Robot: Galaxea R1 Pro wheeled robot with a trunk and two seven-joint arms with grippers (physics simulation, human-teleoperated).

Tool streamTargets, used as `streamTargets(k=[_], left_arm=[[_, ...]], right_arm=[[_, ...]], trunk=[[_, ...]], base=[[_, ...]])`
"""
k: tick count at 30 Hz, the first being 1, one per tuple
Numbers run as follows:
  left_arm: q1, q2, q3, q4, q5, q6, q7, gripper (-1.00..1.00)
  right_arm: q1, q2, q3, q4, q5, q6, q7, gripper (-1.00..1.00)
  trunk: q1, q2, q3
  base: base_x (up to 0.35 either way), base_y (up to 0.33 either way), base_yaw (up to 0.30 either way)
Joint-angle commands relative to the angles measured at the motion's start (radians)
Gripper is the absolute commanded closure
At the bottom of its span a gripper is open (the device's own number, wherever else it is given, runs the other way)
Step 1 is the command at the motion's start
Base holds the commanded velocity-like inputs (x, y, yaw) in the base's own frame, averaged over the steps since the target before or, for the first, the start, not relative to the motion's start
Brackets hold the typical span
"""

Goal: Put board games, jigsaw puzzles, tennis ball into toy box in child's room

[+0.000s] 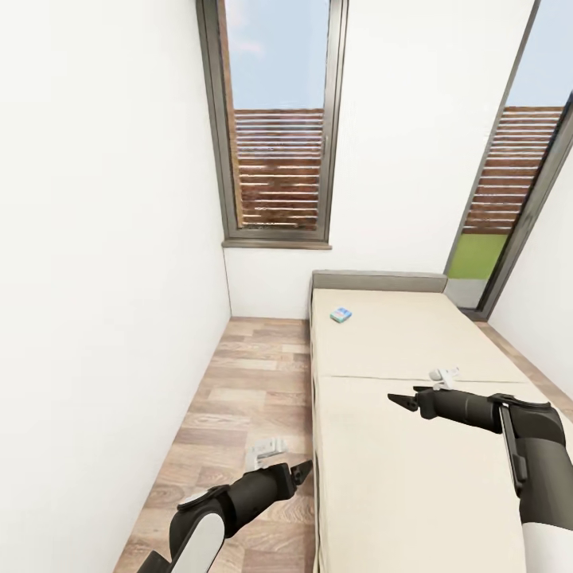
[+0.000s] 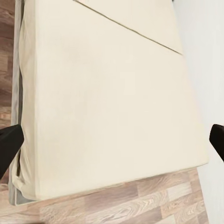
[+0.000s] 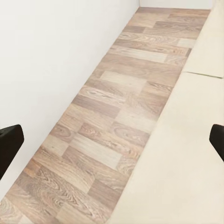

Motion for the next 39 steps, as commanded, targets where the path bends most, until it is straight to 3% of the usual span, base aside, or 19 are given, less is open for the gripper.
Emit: streamTargets(k=[1,15,39], left_arm=[[-0.001,0.000,0.000,-0.001,0.011,0.002,0.009,-1.00],[-0.001,-0.001,0.000,-0.001,0.012,0.001,0.008,-1.00],[-0.001,-0.001,0.001,0.000,0.011,0.001,0.009,-1.00]], right_arm=[[-0.001,0.000,-0.001,-0.002,0.008,0.006,0.009,-1.00],[-0.001,0.000,-0.001,-0.005,0.008,0.006,0.009,-1.00],[-0.001,0.000,-0.001,-0.005,0.008,0.006,0.009,-1.00]], trunk=[[0.001,-0.002,-0.002],[0.001,-0.002,-0.002],[0.001,-0.002,-0.002]], base=[[0.036,0.006,0.000],[0.019,0.006,0.000],[0.120,0.112,0.000]])
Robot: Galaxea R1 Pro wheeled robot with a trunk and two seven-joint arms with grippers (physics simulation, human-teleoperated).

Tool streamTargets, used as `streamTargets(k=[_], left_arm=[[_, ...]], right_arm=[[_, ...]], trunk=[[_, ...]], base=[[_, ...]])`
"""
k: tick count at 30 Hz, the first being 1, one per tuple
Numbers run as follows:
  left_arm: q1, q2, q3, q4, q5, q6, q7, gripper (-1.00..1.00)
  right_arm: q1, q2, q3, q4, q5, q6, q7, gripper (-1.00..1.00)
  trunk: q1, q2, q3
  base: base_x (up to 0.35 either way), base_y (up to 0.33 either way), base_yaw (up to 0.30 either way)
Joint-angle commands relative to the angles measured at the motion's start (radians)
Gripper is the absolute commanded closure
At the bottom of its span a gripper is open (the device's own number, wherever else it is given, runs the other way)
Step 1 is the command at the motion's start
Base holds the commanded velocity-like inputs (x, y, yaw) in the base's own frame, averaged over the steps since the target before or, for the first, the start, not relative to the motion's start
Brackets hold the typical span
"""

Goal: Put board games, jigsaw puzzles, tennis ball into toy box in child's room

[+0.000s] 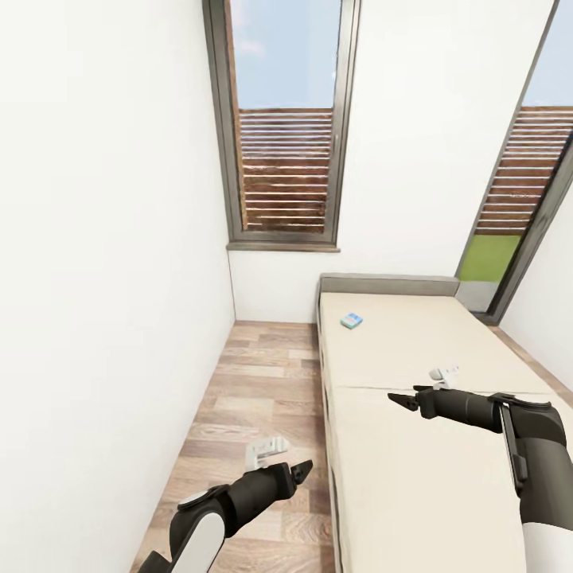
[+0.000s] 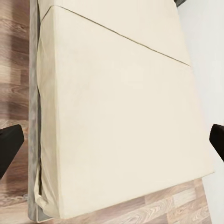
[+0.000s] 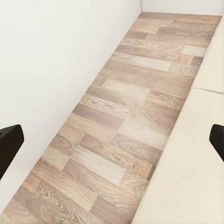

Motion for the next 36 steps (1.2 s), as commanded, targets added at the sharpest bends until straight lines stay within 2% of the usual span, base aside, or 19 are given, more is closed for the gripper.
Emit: streamTargets(k=[1,24,36], left_arm=[[-0.001,0.000,0.000,-0.001,0.011,0.003,0.009,-1.00],[-0.001,0.000,0.002,0.000,0.011,0.003,0.009,-1.00],[-0.001,0.000,0.001,0.000,0.011,0.003,0.008,-1.00]], right_arm=[[-0.001,0.000,-0.001,-0.001,0.008,0.006,0.010,-1.00],[-0.001,0.000,-0.001,-0.001,0.009,0.006,0.010,-1.00],[-0.001,0.000,-0.001,-0.001,0.008,0.006,0.010,-1.00]], trunk=[[0.001,-0.002,-0.002],[0.001,-0.002,-0.002],[0.001,-0.002,-0.002]], base=[[0.028,0.026,0.000],[0.010,0.012,0.000],[0.071,0.159,0.000]])
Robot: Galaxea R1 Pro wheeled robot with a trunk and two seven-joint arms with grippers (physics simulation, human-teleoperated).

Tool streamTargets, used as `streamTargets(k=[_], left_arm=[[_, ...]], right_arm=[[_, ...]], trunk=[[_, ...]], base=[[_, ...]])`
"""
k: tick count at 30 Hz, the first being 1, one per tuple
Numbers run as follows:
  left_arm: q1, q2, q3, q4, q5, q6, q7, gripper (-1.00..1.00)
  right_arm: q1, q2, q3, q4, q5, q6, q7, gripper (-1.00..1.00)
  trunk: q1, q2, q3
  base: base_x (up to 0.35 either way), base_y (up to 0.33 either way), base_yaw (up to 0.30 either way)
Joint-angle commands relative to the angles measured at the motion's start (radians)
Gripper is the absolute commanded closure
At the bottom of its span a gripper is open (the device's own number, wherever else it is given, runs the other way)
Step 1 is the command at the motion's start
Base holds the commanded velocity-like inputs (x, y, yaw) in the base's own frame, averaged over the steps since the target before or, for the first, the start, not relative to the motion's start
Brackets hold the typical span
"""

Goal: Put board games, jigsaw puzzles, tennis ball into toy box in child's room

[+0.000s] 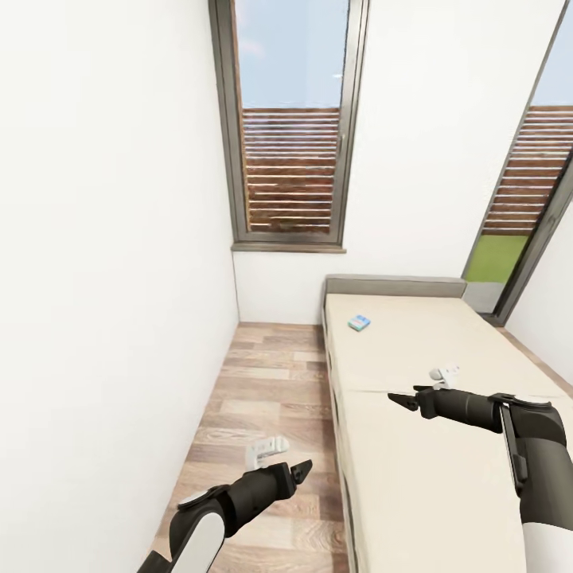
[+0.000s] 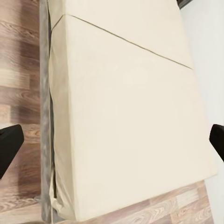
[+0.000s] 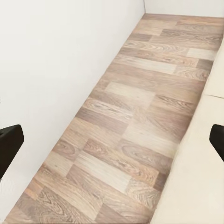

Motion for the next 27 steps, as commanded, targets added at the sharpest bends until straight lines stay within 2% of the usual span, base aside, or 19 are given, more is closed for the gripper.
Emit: streamTargets(k=[1,27], left_arm=[[-0.001,0.000,-0.001,-0.001,0.011,0.003,0.009,-1.00],[-0.002,0.000,0.000,0.000,0.010,0.003,0.011,-1.00]], right_arm=[[-0.001,0.000,-0.001,-0.001,0.009,0.006,0.010,-1.00],[-0.001,0.000,-0.001,-0.001,0.009,0.006,0.009,-1.00]], trunk=[[0.001,-0.002,-0.002],[0.001,-0.002,-0.002]], base=[[0.077,0.139,0.000],[0.019,0.035,0.000]])
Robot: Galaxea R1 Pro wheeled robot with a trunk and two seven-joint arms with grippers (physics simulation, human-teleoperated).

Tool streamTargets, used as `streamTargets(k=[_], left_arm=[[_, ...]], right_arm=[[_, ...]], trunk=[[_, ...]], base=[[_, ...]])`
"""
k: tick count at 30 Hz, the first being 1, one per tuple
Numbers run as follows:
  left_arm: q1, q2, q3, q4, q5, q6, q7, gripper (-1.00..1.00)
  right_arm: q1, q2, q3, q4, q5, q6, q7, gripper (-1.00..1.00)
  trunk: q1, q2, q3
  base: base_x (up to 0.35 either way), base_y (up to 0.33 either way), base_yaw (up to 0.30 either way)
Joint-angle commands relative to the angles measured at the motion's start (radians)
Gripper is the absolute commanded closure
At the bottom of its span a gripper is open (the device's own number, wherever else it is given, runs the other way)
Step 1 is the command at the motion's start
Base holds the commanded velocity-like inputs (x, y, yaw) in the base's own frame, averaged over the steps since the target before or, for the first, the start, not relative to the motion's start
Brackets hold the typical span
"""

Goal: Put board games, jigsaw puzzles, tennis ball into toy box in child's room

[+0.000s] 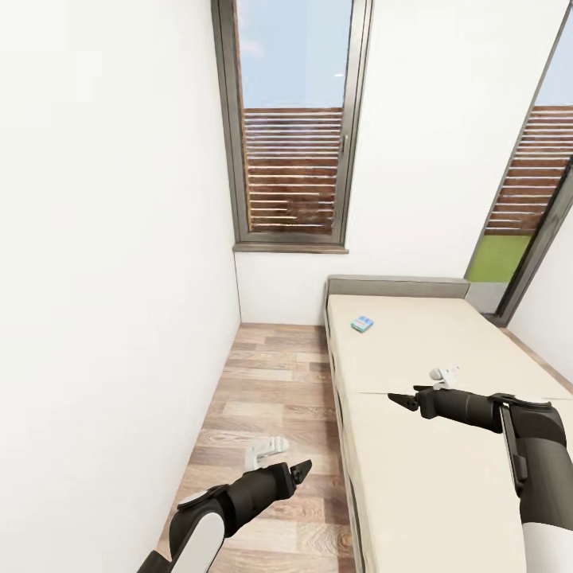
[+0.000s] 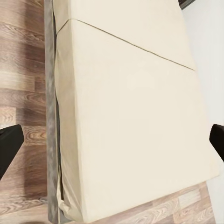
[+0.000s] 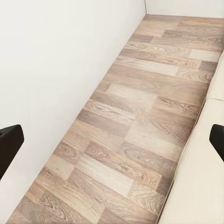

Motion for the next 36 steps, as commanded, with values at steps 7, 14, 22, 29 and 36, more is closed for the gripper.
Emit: streamTargets(k=[7,14,22,29,36], left_arm=[[0.000,0.000,0.000,-0.001,0.011,0.003,0.010,-1.00],[-0.001,0.000,0.000,-0.001,0.011,0.003,0.009,-1.00],[0.000,0.000,-0.001,-0.001,0.011,0.003,0.009,-1.00],[0.000,0.000,-0.001,-0.001,0.011,0.003,0.010,-1.00],[0.000,0.000,-0.001,-0.001,0.011,0.003,0.010,-1.00]], right_arm=[[-0.001,0.000,-0.001,-0.001,0.008,0.006,0.009,-1.00],[-0.001,0.000,-0.001,-0.001,0.008,0.006,0.009,-1.00],[-0.001,-0.001,-0.001,-0.001,0.009,0.006,0.009,-1.00],[-0.001,-0.001,-0.001,-0.001,0.008,0.006,0.009,-1.00],[-0.001,-0.001,-0.001,-0.001,0.009,0.006,0.011,-1.00]], trunk=[[0.001,-0.002,-0.002],[0.001,-0.002,-0.002],[0.001,-0.002,-0.002],[0.001,-0.002,-0.002],[0.001,-0.002,-0.002]], base=[[0.001,0.002,0.000],[0.018,0.052,0.000],[0.072,0.162,0.000],[0.038,0.083,0.000],[0.015,0.032,0.000]])
